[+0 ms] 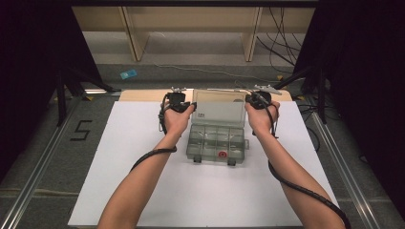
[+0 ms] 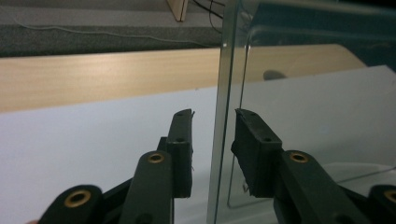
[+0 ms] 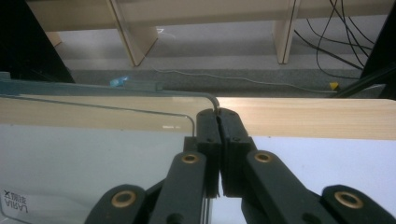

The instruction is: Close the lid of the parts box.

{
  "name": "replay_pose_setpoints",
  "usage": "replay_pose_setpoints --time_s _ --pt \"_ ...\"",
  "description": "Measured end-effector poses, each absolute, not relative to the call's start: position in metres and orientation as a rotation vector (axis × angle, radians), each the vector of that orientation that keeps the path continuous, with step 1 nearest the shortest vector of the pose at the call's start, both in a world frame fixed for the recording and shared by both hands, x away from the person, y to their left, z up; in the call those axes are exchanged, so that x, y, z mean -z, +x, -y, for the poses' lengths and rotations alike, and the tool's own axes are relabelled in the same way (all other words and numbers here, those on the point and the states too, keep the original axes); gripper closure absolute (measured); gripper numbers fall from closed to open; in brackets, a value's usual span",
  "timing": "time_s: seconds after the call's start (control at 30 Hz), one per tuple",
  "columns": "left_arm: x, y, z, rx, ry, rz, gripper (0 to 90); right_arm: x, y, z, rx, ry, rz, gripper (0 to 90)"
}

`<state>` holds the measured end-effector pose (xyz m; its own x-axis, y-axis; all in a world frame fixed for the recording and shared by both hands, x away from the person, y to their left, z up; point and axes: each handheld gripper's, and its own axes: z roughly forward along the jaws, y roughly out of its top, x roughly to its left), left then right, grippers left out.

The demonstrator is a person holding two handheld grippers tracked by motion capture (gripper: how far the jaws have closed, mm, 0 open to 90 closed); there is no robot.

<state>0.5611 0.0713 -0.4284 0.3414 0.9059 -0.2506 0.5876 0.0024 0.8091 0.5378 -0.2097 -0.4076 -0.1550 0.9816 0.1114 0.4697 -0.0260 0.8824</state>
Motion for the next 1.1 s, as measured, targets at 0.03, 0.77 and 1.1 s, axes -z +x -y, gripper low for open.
replay_pose_setpoints --time_s 0.03,0.77,1.1 --pt "0.425 0.562 -0.071 -0.435 1.687 -1.352 68.1 0.408 0.538 0.209 -1.148 1.522 -1.659 88.7" --pt "0.401 0.564 -0.068 -0.507 1.699 -1.299 87.9 0.404 0.520 0.212 -1.169 1.481 -1.671 88.4" --pt "0.399 0.555 -0.066 -0.544 1.685 -1.298 88.7 0.405 0.514 0.213 -1.196 1.459 -1.651 88.4"
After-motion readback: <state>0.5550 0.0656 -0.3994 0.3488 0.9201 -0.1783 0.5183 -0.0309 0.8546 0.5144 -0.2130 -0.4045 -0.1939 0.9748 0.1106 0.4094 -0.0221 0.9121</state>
